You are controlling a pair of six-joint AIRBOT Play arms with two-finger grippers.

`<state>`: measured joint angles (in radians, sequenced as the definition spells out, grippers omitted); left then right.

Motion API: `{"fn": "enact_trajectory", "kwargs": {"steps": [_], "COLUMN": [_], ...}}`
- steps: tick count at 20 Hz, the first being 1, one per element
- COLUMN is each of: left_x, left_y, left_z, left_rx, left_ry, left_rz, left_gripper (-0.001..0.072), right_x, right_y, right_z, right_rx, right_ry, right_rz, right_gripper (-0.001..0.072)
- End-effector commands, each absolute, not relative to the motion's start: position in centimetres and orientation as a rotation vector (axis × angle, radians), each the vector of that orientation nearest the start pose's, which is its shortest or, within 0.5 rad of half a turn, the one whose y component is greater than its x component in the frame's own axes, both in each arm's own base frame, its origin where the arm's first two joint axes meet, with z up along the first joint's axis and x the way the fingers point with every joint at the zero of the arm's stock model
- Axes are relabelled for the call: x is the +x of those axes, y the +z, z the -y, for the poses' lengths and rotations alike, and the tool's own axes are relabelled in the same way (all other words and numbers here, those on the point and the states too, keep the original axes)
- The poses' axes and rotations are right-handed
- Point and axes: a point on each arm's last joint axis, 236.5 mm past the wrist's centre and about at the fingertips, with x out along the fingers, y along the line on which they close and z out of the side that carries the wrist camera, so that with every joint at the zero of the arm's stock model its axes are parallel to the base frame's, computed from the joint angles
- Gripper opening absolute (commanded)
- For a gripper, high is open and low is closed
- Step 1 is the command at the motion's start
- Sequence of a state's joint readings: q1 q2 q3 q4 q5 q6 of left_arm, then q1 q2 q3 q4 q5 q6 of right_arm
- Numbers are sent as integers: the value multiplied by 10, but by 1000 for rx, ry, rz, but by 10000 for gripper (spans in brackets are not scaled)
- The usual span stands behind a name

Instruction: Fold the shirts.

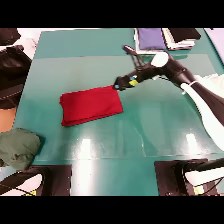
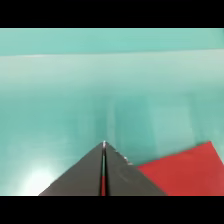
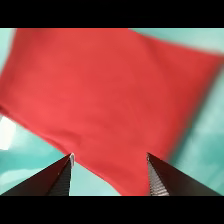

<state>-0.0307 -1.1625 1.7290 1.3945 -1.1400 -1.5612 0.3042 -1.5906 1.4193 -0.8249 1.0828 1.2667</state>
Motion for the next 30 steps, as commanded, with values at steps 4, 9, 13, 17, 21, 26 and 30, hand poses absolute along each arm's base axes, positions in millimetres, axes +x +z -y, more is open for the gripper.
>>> {"fn": "enact_trajectory", "kwargs": {"steps": [4, 9, 13, 17, 21, 26, 30], "left_x": [435, 437, 436, 433, 420, 395, 386], "left_y": [290, 286, 286, 288, 288, 297, 306], "left_z": [92, 99, 103, 114, 157, 222, 248], "left_rx": [-53, -49, -63, -93, -54, -20, -19], "left_ry": [-273, -287, -301, -340, -439, -588, -646], "left_rz": [-576, -586, -586, -587, -590, -555, -516], "left_gripper": [22, 22, 21, 21, 21, 21, 22], "right_x": [410, 405, 414, 438, 498, 532, 513], "right_y": [-52, -82, -77, -49, 11, 87, 135], "right_z": [-263, -313, -364, -380, -292, -78, 90], "right_rx": [585, 613, 518, 412, 298, 263, 358], "right_ry": [680, 734, 843, 904, 735, 340, 44], "right_rz": [-1379, -1434, -1371, -1243, -1092, -973, -855], "right_gripper": [528, 524, 226, 19, 19, 19, 19]}}
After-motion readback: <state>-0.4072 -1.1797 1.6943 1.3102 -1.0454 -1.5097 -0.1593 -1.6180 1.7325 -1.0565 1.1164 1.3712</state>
